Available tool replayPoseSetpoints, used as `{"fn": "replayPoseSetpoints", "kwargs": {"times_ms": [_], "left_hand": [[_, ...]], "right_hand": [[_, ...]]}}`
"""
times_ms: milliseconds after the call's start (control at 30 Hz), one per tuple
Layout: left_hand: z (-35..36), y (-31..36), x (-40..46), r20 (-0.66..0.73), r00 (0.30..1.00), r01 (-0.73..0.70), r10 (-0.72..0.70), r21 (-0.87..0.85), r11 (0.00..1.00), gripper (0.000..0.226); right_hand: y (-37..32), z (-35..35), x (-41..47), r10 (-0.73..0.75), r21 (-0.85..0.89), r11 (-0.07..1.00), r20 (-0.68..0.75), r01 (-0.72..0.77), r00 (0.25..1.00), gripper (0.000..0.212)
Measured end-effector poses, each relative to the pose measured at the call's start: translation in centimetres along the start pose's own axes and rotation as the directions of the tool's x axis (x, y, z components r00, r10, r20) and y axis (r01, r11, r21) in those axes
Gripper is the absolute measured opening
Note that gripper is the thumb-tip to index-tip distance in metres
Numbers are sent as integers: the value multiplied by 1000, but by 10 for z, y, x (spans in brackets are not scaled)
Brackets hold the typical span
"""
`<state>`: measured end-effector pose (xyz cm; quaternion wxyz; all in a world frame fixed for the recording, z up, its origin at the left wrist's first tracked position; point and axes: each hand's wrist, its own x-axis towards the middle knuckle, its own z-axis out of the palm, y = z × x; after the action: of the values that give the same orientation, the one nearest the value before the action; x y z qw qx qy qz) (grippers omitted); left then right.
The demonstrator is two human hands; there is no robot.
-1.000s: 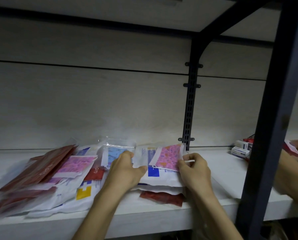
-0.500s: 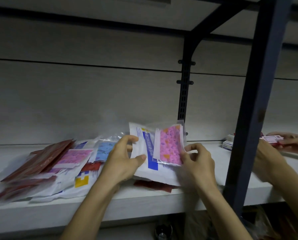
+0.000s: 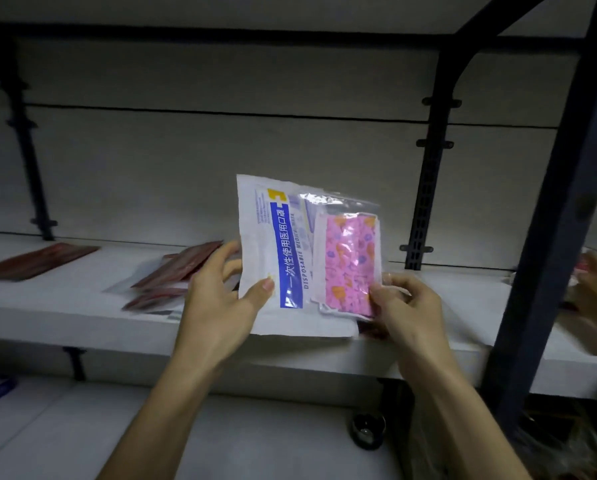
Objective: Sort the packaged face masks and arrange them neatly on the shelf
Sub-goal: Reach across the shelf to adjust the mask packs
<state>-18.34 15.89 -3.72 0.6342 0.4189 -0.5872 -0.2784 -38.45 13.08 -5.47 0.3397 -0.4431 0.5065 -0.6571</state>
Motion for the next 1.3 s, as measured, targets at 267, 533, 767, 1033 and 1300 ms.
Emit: {"fn": "replayPoseSetpoints", "kwargs": {"times_ms": [267,533,767,1033,1300], "left_hand": [[-69,0,-31,-150,988,43,-42,3,999,38],[-172,-4,-49,-242,967,92,-81,37,995,46],[-304,-6,-72,-277,954,133,-116,42,990,41],[-451,-4,-107,-346,934,115,-85,67,991,41],[-565,-5,-126,-512,852,167,-107,73,983,43]], "right_hand": [[-8,48,-43,-61,3,998,192,61,979,10],[-13,133,-95,-76,18,997,348,74,934,9],[-9,243,-172,-99,62,995,431,80,897,14],[-16,364,-258,-116,106,992,513,71,850,18],[-25,474,-317,-84,115,993,590,20,803,12]]}}
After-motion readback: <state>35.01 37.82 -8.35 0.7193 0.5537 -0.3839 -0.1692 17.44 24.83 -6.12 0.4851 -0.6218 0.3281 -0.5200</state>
